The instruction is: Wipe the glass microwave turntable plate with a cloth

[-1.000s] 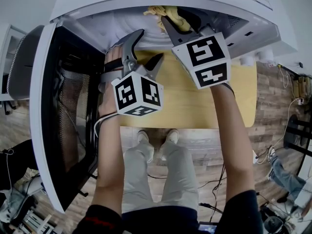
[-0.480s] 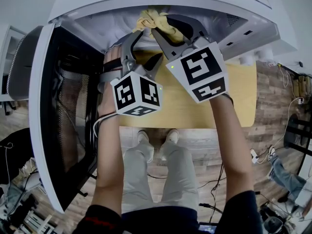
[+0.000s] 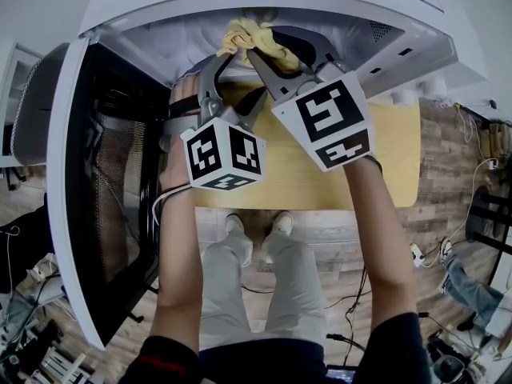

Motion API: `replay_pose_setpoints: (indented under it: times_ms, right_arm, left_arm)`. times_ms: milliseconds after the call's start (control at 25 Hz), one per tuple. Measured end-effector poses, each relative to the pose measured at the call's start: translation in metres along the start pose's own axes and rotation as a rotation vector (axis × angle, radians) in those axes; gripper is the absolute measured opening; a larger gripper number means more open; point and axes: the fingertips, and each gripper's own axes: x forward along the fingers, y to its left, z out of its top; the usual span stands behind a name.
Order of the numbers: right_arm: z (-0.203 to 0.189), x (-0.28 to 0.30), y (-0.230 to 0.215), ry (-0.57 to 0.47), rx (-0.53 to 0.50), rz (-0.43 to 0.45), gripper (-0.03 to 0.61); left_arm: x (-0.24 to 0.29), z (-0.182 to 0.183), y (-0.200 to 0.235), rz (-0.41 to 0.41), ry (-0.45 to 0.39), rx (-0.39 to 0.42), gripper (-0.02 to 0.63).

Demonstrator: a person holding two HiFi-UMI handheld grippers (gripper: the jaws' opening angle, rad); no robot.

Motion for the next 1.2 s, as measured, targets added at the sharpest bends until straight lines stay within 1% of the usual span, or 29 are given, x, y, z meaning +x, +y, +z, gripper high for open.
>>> replay_pose_setpoints:
  times_ms: [400, 920, 1200]
  right_arm:
    - [-0.007, -0.004, -0.017, 0.000, 0.008, -0.074, 0.127]
    - [-0.016, -0.022, -0.035, 0.002, 0.072, -0.190, 0.130]
    - [-0.018, -0.028, -0.035, 0.004, 0.098, -0.215, 0.130]
  left_arm:
    - [0.001, -0.001, 0.001, 0.003, 0.006, -0.005, 0.370]
    - [0.001, -0.002, 0.003, 0.014, 0.012, -0.001, 0.367]
    - [0.001, -0.003, 0.004, 0.020, 0.016, -0.003, 0.367]
